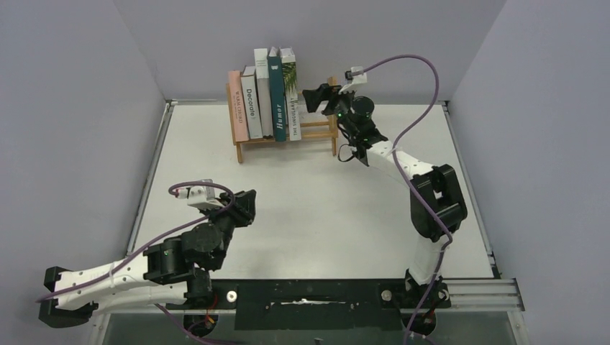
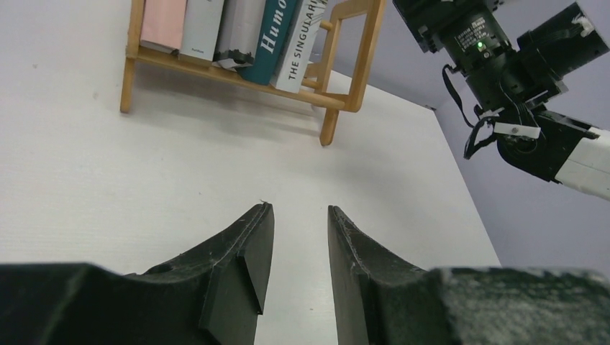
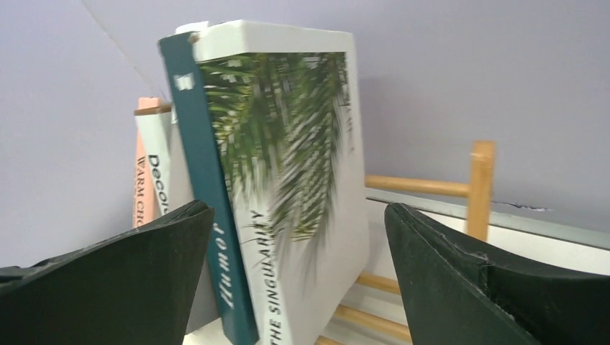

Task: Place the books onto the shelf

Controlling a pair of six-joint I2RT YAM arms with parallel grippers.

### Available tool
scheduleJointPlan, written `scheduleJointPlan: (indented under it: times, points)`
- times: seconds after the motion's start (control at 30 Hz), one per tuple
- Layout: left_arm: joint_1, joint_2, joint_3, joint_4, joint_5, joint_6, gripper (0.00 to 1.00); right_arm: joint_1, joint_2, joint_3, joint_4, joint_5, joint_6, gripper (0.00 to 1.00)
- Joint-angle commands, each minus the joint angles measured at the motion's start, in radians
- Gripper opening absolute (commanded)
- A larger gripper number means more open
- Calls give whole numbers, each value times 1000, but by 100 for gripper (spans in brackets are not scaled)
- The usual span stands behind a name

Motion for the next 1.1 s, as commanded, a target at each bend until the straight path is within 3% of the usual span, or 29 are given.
scheduleJointPlan:
  times: [0.0,0.1,0.23,0.47,0.77,0.9,1.07]
  points:
    - [8,-16,78,37,-75,75,34,-8,-25,-20,76,-117,86,95]
    - [8,-2,113,43,-90,120,40,50,-79,-21,-68,4,-4,99]
    - [8,14,131,99,-110,185,44,143,-184,-37,-290,305,-86,98]
    - [9,30,120,247,-90,311,46,180,-528,-310,-554,652,170,98]
    - [14,81,123,270,-97,327,50,430,-905,-685,-827,951,460,98]
    - [13,60,119,279,-92,346,52,496,-959,-760,-929,1017,562,98]
    - [12,47,108,287,-102,364,53,501,-961,-766,-959,1025,562,98]
